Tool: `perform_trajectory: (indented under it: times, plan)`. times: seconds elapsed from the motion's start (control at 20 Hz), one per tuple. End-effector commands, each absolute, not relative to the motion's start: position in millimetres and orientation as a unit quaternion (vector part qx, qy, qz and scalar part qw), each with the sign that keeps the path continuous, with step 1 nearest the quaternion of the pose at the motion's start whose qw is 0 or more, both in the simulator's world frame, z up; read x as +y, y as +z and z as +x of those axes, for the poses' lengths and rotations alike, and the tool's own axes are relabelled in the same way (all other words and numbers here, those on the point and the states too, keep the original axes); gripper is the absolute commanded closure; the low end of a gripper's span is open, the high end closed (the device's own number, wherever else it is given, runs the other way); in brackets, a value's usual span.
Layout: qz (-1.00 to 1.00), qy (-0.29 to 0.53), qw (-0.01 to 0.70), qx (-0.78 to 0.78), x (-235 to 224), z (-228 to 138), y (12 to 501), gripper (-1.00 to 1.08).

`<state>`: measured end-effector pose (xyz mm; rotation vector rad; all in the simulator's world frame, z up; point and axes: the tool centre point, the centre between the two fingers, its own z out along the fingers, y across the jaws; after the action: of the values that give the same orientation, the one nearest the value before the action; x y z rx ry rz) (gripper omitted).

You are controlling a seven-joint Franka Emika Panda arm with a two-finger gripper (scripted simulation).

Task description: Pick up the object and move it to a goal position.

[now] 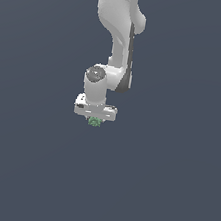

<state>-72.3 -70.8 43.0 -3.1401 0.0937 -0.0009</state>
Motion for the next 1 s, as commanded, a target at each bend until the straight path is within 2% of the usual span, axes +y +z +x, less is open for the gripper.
perform_trajectory:
  times: [0.0, 0.4, 0.95]
  plan:
    - [-1.0, 0.0, 0.0, 0.03, -70.2, -70.5, 44.2, 1.08]
    - [-1.0, 0.0, 0.0, 0.03, -59.7, -46.2, 60.1, 1.08]
    - [-1.0, 0.0, 0.0, 0.03, -34.7, 15.3, 98.1, 1.08]
